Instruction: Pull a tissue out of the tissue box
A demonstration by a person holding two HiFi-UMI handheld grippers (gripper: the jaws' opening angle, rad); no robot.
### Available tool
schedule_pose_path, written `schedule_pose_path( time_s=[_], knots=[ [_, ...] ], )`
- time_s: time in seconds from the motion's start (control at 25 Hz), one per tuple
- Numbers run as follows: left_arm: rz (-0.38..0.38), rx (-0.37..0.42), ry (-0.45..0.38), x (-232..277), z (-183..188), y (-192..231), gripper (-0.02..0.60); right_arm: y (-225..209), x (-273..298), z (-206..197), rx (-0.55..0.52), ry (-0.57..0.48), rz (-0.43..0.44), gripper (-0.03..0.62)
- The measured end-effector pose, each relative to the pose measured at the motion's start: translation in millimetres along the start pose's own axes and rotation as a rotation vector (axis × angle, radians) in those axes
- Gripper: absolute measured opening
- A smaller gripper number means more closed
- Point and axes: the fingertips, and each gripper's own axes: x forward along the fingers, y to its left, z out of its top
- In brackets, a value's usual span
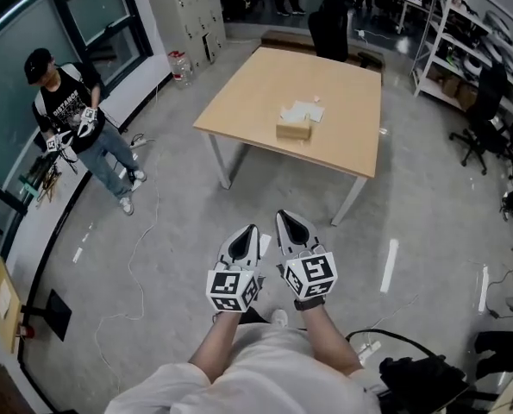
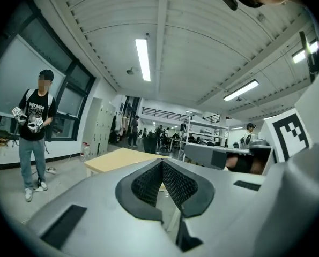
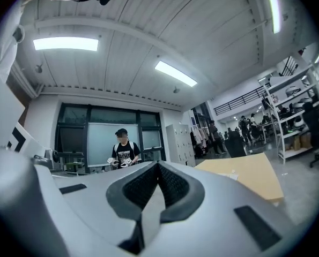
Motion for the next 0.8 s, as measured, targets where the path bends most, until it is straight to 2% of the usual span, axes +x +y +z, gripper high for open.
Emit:
schedule_pose_path(
  time_s=[0.16,0.44,0.64,0.8],
  knots=[
    [0.021,0.01,-0.008,30,2,18,-0.009,-31,11,-16,0.018,0.02,-0.039,0.002],
    [-0.065,-0.006,0.023,109,-1,30,-0.009,-102,54,-25,0.045,0.048,-0.15,0.002],
    [-0.154,-0.039,-0.045,185,43,55,-0.008,-138,119,5,-0.011,0.039,-0.174,0.0],
    [-0.21,0.005,-0.083,244,70,76,-0.008,-164,174,17,-0.055,0.042,-0.203,0.002]
  ],
)
